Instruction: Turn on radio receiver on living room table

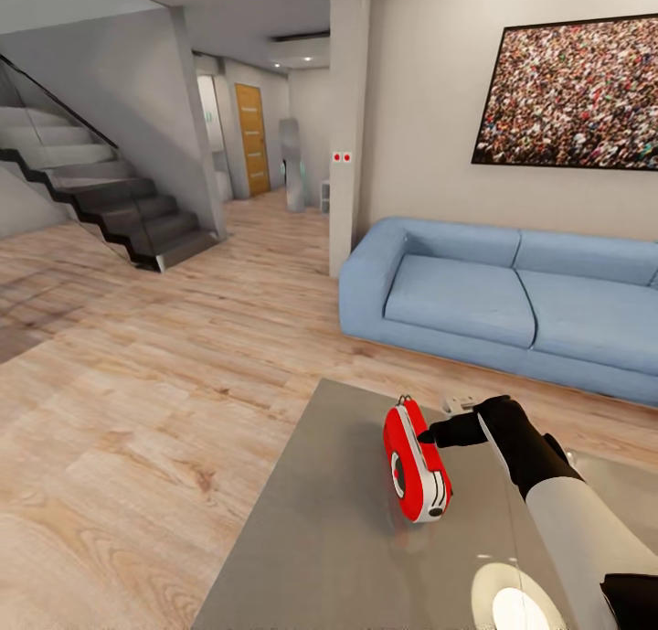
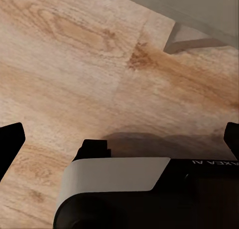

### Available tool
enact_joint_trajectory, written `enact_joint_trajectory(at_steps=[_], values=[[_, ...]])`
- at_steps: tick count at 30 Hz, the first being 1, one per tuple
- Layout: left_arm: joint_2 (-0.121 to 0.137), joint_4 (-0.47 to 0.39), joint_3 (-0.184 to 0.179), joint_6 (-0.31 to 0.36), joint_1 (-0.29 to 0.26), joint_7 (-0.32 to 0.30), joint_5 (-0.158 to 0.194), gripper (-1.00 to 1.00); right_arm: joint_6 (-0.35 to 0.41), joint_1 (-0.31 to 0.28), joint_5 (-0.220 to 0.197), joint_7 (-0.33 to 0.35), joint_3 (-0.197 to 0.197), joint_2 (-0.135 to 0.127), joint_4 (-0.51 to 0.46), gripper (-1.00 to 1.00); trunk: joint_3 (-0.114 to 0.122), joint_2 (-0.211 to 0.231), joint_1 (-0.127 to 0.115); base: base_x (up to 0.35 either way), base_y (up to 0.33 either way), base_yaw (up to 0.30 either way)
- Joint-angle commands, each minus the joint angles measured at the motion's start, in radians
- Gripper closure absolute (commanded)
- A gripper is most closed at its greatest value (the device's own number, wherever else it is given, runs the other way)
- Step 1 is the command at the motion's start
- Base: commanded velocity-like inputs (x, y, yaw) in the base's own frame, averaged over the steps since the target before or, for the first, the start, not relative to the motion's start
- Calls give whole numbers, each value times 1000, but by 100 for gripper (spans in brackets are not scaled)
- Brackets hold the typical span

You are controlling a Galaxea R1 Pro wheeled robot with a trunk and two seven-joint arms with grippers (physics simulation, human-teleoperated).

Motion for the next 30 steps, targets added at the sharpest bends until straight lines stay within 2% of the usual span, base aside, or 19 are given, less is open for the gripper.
enact_joint_trajectory(at_steps=[1,30], values=[[0,0,0,0,0,0,0,-100,0,0,0,0,0,0,0,-100,-2,0,0,0,0,0],[0,2,0,0,0,0,0,-100,0,0,0,0,0,0,0,-100,-48,0,0,0,0,0]])
